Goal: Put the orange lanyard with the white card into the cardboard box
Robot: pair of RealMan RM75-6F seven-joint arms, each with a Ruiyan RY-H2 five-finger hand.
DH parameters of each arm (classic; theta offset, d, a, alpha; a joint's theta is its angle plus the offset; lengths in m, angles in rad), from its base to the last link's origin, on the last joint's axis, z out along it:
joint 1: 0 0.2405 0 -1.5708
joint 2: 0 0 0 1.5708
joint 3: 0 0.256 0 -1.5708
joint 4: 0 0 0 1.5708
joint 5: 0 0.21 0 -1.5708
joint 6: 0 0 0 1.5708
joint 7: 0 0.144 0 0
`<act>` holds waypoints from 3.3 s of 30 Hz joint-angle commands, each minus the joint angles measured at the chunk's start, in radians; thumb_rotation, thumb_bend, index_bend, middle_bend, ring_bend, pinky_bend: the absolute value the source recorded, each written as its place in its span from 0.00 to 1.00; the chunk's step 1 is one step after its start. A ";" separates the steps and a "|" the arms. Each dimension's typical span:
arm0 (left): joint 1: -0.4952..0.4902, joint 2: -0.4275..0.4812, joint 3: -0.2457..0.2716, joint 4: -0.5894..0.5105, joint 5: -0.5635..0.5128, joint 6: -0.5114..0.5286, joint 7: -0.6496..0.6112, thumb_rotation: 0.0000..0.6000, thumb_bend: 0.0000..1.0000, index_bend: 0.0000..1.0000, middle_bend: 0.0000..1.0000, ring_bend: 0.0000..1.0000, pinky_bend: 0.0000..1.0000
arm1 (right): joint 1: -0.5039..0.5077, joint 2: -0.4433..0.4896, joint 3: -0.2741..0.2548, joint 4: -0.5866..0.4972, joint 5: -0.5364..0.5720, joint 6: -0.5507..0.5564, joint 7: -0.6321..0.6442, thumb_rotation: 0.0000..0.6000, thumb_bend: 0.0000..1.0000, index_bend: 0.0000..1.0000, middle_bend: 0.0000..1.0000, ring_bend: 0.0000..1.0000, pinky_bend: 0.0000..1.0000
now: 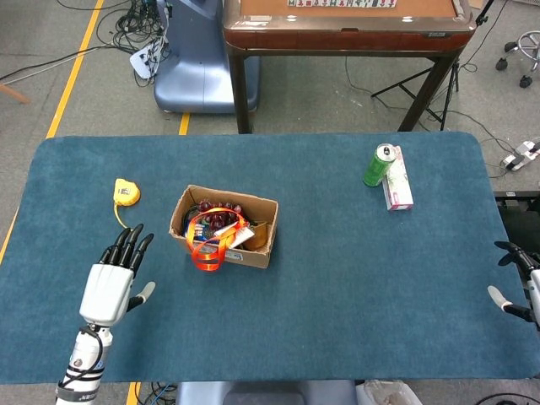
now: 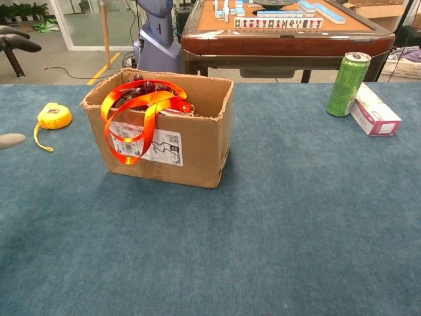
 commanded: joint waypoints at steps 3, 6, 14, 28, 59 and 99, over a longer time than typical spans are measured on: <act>0.030 -0.040 -0.040 0.052 0.018 -0.032 -0.051 1.00 0.14 0.12 0.03 0.07 0.29 | 0.000 -0.001 0.000 0.000 0.000 -0.001 -0.002 1.00 0.24 0.24 0.42 0.35 0.66; 0.034 -0.060 -0.066 0.072 0.024 -0.052 -0.070 1.00 0.14 0.12 0.03 0.07 0.29 | 0.000 0.000 0.001 0.000 0.000 -0.002 -0.001 1.00 0.24 0.24 0.42 0.35 0.66; 0.037 -0.090 -0.130 0.047 0.013 -0.112 -0.095 1.00 0.13 0.13 0.03 0.07 0.29 | -0.001 0.004 0.005 0.003 0.008 -0.003 0.011 1.00 0.24 0.24 0.42 0.35 0.66; 0.033 -0.136 -0.202 0.018 -0.013 -0.206 -0.104 1.00 0.11 0.13 0.03 0.07 0.29 | -0.016 0.030 0.002 0.006 0.009 0.007 0.036 1.00 0.23 0.24 0.42 0.35 0.66; 0.004 -0.240 -0.356 0.078 -0.233 -0.328 -0.097 1.00 0.10 0.13 0.03 0.07 0.29 | -0.066 0.072 0.011 0.014 0.021 0.063 0.117 1.00 0.23 0.24 0.42 0.35 0.66; -0.035 -0.299 -0.398 0.050 -0.320 -0.287 0.039 1.00 0.09 0.19 0.03 0.07 0.29 | -0.054 0.072 0.011 0.015 0.013 0.035 0.119 1.00 0.23 0.24 0.42 0.35 0.66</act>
